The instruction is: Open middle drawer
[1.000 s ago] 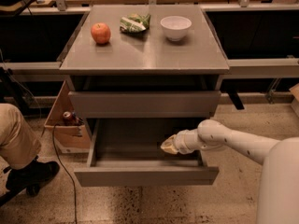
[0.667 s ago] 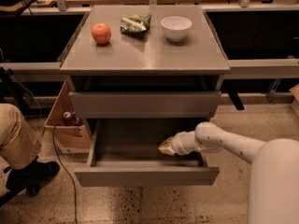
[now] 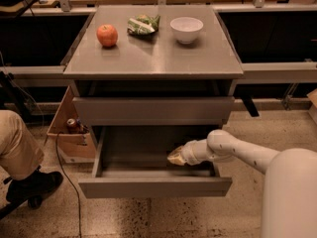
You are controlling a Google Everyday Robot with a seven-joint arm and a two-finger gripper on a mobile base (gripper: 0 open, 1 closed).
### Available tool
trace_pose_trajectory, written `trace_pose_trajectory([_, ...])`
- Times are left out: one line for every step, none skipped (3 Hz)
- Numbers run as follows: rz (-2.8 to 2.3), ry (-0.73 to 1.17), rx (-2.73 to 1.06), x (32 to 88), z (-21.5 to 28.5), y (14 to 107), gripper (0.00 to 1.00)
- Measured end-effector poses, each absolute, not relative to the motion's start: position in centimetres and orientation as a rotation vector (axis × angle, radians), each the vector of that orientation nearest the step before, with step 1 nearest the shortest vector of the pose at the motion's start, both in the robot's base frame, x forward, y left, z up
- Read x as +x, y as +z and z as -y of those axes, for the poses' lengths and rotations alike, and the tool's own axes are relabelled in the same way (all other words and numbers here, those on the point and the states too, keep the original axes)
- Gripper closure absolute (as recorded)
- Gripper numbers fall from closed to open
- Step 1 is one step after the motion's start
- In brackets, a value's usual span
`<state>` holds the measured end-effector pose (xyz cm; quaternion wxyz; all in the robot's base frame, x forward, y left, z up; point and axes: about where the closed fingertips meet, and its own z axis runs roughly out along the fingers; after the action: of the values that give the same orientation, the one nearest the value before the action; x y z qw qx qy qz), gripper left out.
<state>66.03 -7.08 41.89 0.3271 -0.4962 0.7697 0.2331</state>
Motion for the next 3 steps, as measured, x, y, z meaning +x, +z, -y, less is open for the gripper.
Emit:
trace_pose_trajectory([-2.025, 0.684, -1.354, 65.2, 6.3, 41.0, 1.00])
trace_pose_trajectory([-2.030, 0.779, -1.416, 63.6, 5.7, 40.2, 1.00])
trace_pose_trajectory([-2.029, 0.857, -1.454, 62.1, 5.2, 39.6, 1.00])
